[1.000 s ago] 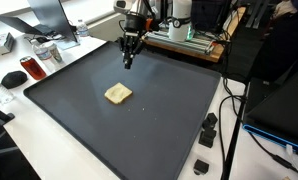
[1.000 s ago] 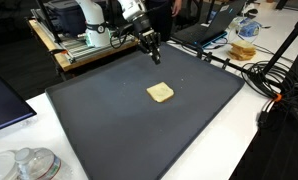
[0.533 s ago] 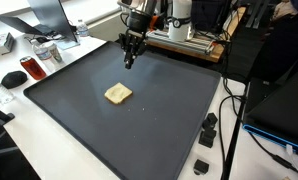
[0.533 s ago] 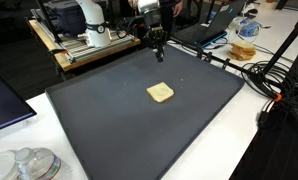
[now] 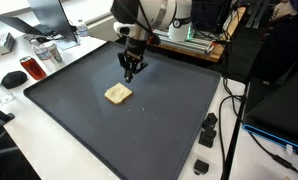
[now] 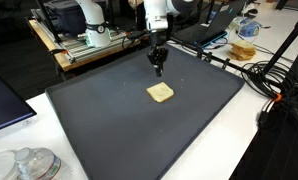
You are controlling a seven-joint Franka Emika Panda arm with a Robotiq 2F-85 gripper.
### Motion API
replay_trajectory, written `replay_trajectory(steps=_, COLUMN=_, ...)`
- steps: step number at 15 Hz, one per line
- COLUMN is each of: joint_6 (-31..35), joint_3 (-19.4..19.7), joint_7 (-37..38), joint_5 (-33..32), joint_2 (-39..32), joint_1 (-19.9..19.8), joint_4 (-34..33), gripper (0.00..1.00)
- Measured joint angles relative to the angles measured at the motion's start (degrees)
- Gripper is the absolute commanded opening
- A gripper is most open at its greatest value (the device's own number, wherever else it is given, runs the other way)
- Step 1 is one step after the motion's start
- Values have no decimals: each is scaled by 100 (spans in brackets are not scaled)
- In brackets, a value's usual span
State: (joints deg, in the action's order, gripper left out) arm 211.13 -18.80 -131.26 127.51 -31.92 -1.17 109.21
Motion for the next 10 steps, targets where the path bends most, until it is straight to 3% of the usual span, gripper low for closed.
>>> replay_trajectory(steps=10, joint_6=1258, joint_3=-1000, joint_7=-1984, joint_5=363, joint_2=-977, joint_1=-1116, joint_4=-1591, gripper=5)
